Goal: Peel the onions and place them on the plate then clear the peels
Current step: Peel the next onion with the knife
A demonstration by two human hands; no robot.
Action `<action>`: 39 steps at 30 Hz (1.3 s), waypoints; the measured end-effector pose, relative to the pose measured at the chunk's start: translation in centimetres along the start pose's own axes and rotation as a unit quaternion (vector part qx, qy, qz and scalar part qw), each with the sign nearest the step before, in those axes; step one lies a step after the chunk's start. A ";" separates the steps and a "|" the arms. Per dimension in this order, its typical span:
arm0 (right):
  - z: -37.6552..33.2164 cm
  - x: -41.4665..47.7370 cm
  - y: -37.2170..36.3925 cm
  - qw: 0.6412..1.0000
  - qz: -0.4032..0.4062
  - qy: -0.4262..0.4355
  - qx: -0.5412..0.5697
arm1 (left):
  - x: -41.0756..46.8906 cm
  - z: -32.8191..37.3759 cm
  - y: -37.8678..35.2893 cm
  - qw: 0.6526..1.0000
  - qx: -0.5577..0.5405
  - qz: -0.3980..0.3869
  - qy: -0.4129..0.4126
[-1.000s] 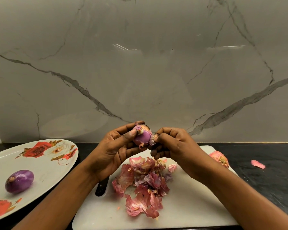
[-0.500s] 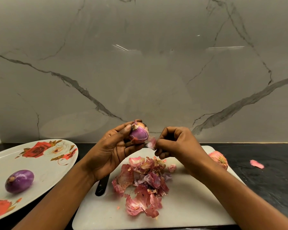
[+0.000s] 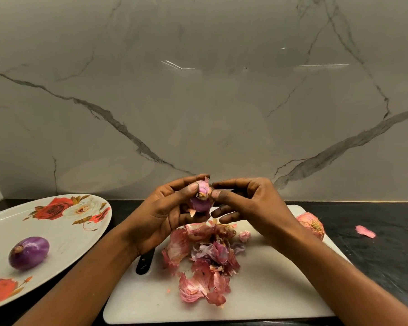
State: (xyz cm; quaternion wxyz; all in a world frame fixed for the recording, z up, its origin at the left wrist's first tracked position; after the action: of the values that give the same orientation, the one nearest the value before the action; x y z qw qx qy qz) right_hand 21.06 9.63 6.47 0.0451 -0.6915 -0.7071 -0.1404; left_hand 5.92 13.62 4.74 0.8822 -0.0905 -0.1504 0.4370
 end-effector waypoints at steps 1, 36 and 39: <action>0.0 0.0 -0.1 1.000 -0.003 0.002 -0.005 | 0.0 -0.1 0.0 1.000 0.006 0.000 0.003; -0.8 -0.2 -0.5 0.990 -0.009 0.110 -0.089 | -0.4 -0.6 0.0 0.999 0.049 0.005 0.012; -0.9 -0.2 -0.3 0.985 0.002 0.127 -0.113 | -0.3 -0.5 0.2 0.999 0.050 0.008 0.009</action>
State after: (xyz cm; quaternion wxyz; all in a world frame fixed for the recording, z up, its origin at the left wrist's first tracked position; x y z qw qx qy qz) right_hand 20.64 9.18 7.23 0.0563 -0.6700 -0.6741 -0.3057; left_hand 5.80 13.51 4.15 0.8834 -0.0515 -0.1204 0.4500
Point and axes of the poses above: each hand's wrist, its own x-axis towards the middle knuckle, its own y-axis out of the back of the hand, z = x × y, the point moved 10 cm from there along x, towards the middle knuckle, and after that the axes turned 1 degree about -x, right-handed, at the moved point
